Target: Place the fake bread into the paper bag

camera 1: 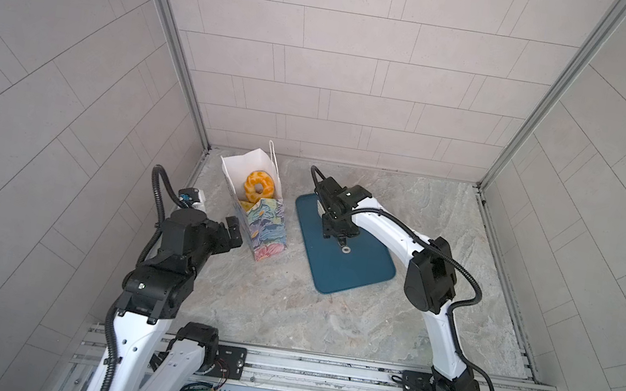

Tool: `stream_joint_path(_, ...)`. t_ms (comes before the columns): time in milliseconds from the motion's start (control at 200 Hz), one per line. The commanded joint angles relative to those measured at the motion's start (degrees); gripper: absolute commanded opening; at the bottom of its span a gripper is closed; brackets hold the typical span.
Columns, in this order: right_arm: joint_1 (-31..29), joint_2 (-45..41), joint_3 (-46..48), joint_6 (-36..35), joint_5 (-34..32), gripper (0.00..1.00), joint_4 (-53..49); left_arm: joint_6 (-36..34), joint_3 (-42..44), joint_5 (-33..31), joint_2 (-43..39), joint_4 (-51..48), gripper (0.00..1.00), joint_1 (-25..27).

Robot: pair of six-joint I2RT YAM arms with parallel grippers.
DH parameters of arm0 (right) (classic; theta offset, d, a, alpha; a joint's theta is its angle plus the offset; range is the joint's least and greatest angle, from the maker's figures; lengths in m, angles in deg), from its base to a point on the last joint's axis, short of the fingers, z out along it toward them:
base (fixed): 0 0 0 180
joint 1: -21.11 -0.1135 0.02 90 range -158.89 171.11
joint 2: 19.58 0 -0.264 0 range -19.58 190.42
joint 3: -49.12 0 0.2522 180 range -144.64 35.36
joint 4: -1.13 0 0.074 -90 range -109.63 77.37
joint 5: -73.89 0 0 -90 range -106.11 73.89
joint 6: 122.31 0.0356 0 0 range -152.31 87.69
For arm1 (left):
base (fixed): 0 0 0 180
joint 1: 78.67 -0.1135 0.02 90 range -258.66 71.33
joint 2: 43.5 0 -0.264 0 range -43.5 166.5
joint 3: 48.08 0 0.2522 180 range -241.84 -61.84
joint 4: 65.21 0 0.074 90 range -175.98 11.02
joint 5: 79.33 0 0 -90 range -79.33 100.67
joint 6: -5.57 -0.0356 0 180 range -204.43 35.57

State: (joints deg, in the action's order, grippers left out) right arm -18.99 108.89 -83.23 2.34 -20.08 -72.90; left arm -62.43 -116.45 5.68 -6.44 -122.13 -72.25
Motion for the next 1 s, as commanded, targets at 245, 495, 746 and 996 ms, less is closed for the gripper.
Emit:
stream_joint_path(245, 0.63, 6.88, -8.22, 1.21, -3.12, 0.58, -4.49, -0.99, 0.62, -1.07, -1.03, 0.04, 1.0, 0.18)
stream_joint_path(495, 1.42, 7.5, -8.24, 0.24, -3.84, 0.58, -5.8, -0.99, 0.95, -1.6, -1.18, 0.05, 1.0, 0.18)
stream_joint_path(746, 1.42, 9.12, -9.64, -2.59, -2.03, 0.56, -7.52, -0.89, 1.17, -1.66, -0.96, 0.36, 1.0, 0.18)
stream_joint_path(996, 1.25, 10.24, -12.2, -5.39, -0.08, 0.42, -10.5, -0.91, 0.97, -2.53, -1.37, 0.24, 1.0, 0.19)
